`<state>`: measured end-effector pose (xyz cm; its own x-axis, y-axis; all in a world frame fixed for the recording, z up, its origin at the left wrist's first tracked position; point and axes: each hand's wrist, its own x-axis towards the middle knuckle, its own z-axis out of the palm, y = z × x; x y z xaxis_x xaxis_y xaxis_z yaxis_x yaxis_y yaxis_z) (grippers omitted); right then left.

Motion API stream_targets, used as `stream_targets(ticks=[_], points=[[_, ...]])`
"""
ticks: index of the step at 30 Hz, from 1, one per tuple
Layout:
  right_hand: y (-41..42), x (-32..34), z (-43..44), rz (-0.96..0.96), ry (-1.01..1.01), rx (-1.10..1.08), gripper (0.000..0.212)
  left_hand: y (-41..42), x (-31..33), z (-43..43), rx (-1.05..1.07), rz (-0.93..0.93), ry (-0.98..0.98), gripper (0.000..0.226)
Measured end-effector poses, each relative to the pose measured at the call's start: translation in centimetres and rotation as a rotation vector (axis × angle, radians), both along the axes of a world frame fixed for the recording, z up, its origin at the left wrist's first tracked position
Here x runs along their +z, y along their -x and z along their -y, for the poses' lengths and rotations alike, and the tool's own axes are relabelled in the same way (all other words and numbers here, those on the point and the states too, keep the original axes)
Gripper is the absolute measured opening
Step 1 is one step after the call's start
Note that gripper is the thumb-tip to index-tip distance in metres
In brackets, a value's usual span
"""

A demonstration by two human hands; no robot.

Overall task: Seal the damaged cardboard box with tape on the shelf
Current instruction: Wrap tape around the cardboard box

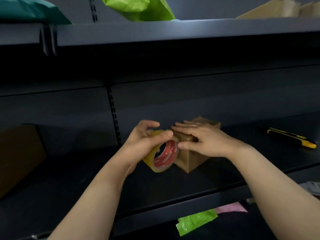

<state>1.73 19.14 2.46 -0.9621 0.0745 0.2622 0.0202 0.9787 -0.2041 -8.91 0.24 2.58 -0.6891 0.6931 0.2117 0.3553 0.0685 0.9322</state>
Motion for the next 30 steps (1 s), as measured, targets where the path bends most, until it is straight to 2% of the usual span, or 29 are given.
stream_targets(ticks=[2,4,7,9,12,15,18,20,23,26,30], points=[[0.1,-0.2,-0.2,0.001,-0.024,-0.038,0.067,-0.8,-0.9,-0.5,-0.017,-0.056,-0.074,0.063],[0.5,-0.9,-0.4,-0.038,-0.079,-0.081,0.056,-1.3,-1.7,-1.0,0.039,-0.134,-0.138,0.044],[0.7,-2.2,-0.8,-0.182,-0.087,-0.098,0.05,-1.2,-2.8,-1.0,0.101,-0.116,-0.123,0.027],[0.8,-3.1,-0.6,-0.349,-0.122,-0.08,0.053,-1.2,-3.4,-0.8,0.093,-0.084,-0.064,0.025],[1.5,-3.8,-0.6,-0.555,-0.087,-0.029,0.049,-1.6,-3.4,-0.6,0.124,-0.159,-0.064,0.029],[1.9,-2.7,-0.7,-0.69,0.099,0.0,0.041,-2.8,-2.1,-0.2,0.15,-0.284,-0.117,0.035],[2.0,-0.7,-0.4,-0.658,0.358,-0.004,0.033,-4.1,0.0,-0.1,0.169,-0.335,-0.159,0.036],[2.1,0.0,-0.4,-0.569,0.364,-0.014,0.033,-4.3,0.6,0.4,0.194,-0.306,-0.074,0.034],[2.3,0.7,-1.1,-0.54,0.399,-0.032,0.033,-4.4,0.2,1.3,0.125,-0.187,0.108,0.047],[2.5,1.7,-1.8,-0.554,0.492,-0.081,0.036,-5.0,-0.2,1.7,0.136,-0.243,0.046,0.048],[2.6,2.3,-2.4,-0.576,0.795,-0.117,0.041,-5.9,-0.4,1.6,0.134,-0.312,-0.074,0.038]])
